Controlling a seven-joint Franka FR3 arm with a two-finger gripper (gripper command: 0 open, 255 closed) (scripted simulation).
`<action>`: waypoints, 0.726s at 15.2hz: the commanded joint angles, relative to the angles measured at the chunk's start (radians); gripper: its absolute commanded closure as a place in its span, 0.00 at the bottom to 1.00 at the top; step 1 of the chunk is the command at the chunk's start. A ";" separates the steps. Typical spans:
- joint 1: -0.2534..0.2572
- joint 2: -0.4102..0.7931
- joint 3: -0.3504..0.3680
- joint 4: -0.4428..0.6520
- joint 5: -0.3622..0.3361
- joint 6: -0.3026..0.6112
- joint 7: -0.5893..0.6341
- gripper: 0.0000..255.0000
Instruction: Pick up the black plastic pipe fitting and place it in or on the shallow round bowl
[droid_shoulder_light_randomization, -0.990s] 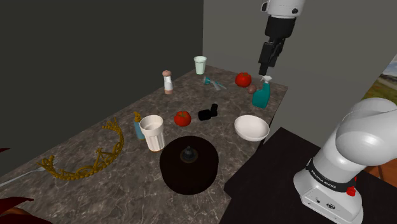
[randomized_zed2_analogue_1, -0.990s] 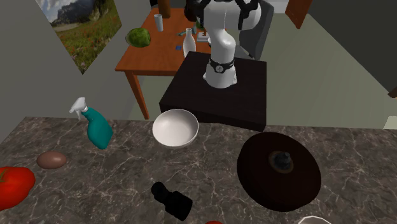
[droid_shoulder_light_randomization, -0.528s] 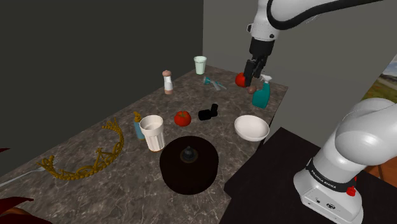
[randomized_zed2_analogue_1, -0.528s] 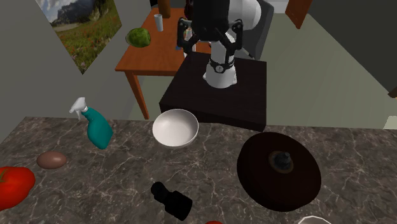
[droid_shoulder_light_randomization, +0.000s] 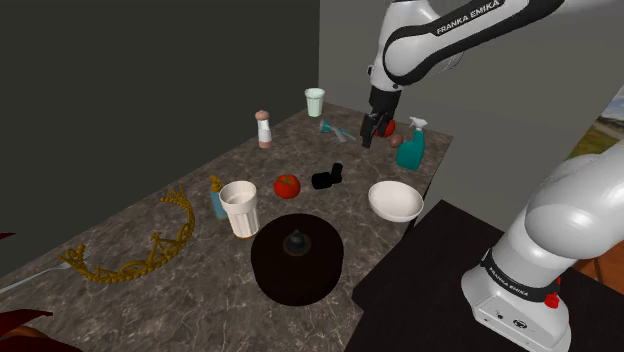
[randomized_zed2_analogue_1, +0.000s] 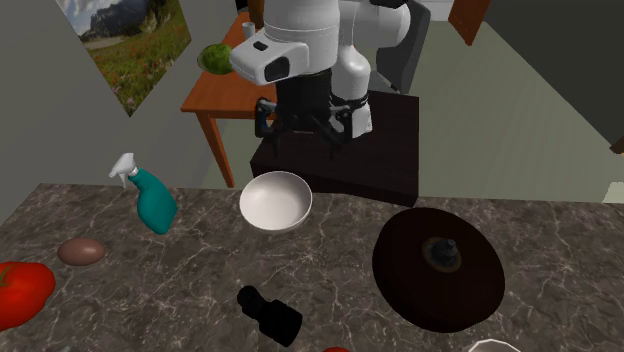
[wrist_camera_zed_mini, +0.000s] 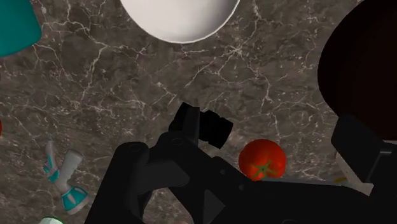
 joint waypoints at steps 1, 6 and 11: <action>-0.003 0.076 -0.004 0.012 0.000 0.074 -0.005 0.00; -0.011 0.274 -0.018 0.077 0.005 0.226 -0.026 0.00; -0.019 0.475 -0.028 0.178 0.021 0.345 -0.052 0.00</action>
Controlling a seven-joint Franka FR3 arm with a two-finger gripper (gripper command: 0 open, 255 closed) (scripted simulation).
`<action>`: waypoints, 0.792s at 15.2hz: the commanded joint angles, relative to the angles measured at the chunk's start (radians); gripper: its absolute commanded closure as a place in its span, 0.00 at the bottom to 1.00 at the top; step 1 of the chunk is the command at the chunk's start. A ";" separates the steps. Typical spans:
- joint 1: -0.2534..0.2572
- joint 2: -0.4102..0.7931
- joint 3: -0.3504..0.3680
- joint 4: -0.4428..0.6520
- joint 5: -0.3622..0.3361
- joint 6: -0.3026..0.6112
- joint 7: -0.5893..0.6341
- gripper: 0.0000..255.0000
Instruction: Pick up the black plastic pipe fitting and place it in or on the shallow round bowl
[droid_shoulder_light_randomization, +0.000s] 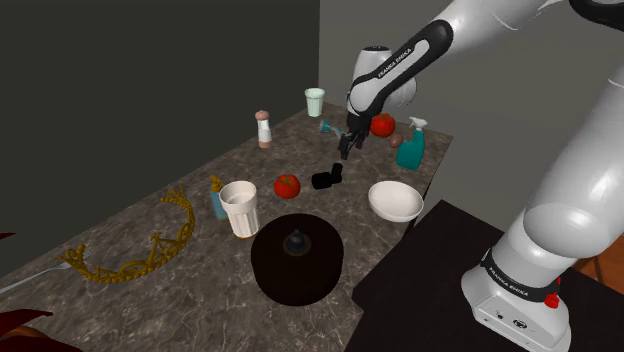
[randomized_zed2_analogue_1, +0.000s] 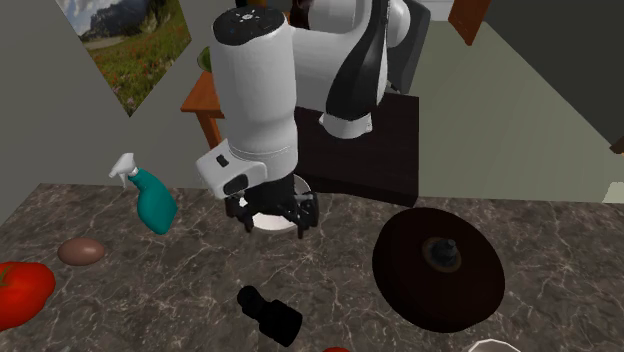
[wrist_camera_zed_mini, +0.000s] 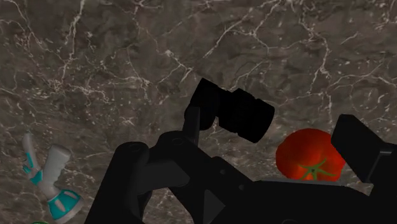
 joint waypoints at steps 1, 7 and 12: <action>-0.003 0.080 -0.001 0.045 0.007 0.044 -0.008 0.00; -0.023 0.317 0.001 0.218 0.032 0.131 -0.039 0.00; -0.028 0.401 0.006 0.261 0.038 0.175 -0.046 0.00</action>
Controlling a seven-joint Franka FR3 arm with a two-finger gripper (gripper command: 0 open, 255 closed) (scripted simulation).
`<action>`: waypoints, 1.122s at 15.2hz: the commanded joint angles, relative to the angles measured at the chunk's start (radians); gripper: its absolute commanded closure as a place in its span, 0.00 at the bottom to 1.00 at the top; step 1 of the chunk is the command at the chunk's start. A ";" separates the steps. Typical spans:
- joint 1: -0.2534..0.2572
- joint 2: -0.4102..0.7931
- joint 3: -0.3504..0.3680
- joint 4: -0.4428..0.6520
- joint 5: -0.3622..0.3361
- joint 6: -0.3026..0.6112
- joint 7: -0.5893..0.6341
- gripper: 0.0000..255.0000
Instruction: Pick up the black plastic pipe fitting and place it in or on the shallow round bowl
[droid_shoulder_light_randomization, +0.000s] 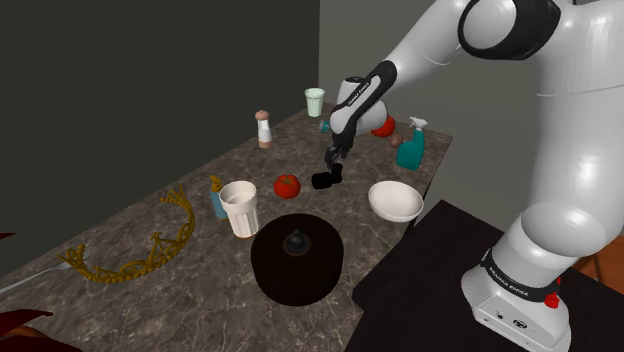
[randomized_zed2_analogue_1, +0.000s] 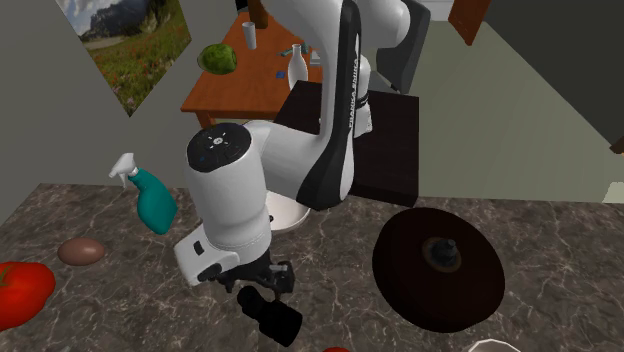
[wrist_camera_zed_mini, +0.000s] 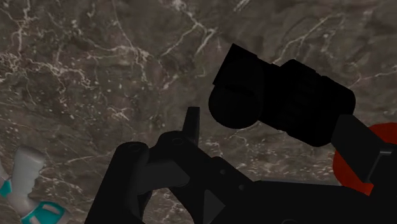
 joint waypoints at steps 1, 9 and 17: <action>-0.002 0.027 0.002 0.010 0.002 0.018 -0.003 0.00; -0.003 0.061 0.004 0.022 0.004 0.039 -0.004 0.00; -0.003 0.061 0.004 0.022 0.004 0.040 -0.004 1.00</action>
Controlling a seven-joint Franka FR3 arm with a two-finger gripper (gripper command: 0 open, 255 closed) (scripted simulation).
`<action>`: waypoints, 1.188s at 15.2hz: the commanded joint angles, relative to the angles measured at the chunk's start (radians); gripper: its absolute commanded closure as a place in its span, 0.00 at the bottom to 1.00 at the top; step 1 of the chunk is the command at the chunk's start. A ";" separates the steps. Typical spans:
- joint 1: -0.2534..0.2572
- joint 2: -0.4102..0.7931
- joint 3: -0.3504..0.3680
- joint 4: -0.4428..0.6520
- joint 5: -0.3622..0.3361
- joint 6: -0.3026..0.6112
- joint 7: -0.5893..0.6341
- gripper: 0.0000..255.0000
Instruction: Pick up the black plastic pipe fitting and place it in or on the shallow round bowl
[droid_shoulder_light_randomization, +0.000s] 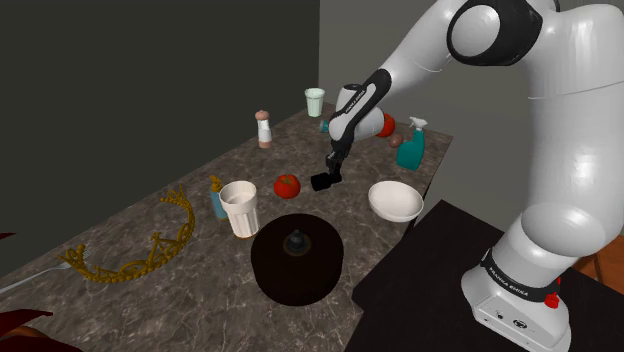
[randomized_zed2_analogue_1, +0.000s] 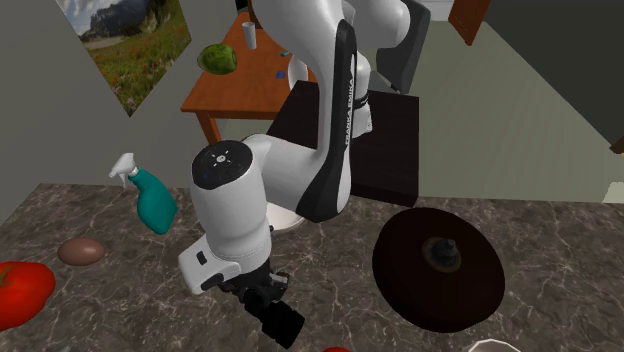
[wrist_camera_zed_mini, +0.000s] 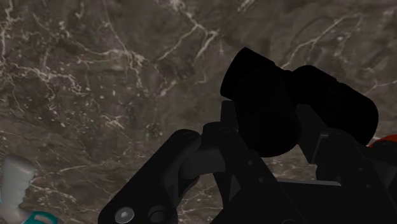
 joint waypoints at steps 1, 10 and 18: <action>0.001 0.001 0.001 0.000 0.000 -0.001 0.000 1.00; 0.004 -0.057 -0.004 -0.008 -0.005 -0.050 0.005 1.00; 0.008 -0.142 -0.010 -0.009 -0.013 -0.134 0.013 1.00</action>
